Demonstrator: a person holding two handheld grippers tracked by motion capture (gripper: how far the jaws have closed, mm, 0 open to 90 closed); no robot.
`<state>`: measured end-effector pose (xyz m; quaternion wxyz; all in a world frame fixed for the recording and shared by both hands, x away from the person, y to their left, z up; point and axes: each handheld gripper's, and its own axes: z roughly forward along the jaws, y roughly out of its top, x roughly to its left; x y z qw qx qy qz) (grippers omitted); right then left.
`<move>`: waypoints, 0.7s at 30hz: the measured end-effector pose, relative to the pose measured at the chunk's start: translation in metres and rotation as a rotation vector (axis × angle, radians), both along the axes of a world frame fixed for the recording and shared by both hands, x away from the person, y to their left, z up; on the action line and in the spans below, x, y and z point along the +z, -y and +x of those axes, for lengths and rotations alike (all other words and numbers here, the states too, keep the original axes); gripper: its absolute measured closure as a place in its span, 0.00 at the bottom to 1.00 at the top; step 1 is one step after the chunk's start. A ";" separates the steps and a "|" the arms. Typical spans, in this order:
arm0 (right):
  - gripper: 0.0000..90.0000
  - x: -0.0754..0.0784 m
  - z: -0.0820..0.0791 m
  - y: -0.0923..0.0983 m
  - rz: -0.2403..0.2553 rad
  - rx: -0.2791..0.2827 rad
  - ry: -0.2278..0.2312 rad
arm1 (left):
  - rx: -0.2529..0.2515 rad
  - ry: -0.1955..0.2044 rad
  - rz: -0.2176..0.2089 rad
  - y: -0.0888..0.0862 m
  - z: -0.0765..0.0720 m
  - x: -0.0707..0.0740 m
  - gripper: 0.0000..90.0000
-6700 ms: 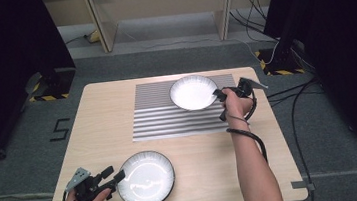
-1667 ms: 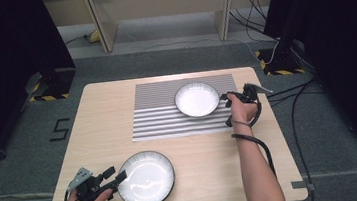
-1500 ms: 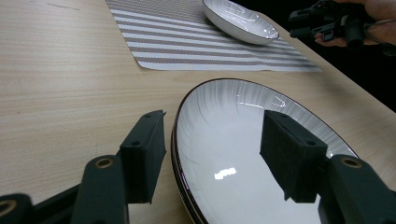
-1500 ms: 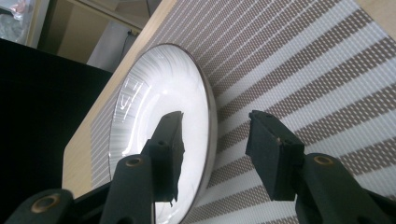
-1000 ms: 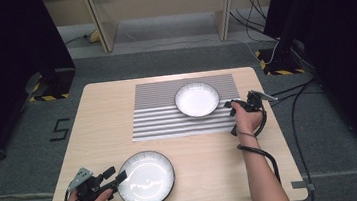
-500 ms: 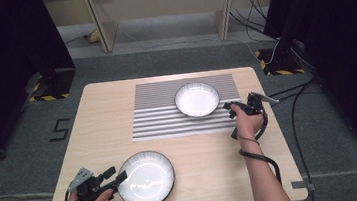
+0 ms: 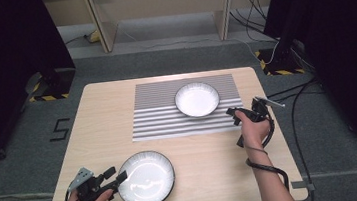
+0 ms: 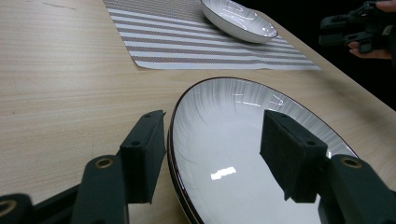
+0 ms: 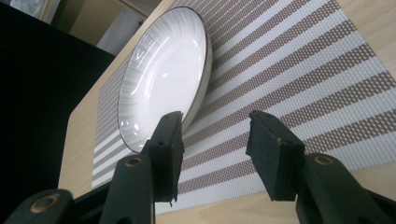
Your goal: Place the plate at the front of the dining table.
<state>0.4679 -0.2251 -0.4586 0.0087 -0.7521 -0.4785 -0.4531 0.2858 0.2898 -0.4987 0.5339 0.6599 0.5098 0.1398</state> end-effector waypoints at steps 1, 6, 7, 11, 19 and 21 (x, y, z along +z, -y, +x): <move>0.61 0.001 -0.002 0.001 0.011 0.002 -0.002 | 0.000 0.000 0.001 0.000 0.000 0.000 0.44; 0.61 0.000 -0.014 0.005 0.008 0.012 0.005 | 0.000 -0.001 0.003 -0.001 0.000 0.000 0.44; 0.61 0.000 -0.014 0.005 0.008 0.012 0.005 | 0.000 -0.001 0.003 -0.001 0.000 0.000 0.44; 0.60 -0.004 -0.025 0.010 0.004 0.018 0.016 | -0.001 -0.001 0.004 0.000 0.000 0.000 0.44; 0.62 -0.008 -0.043 0.014 0.007 0.028 0.021 | -0.001 0.000 0.006 0.000 0.000 0.000 0.44; 0.62 -0.007 -0.045 0.014 0.009 0.033 0.021 | -0.003 0.000 0.006 0.000 0.000 0.000 0.44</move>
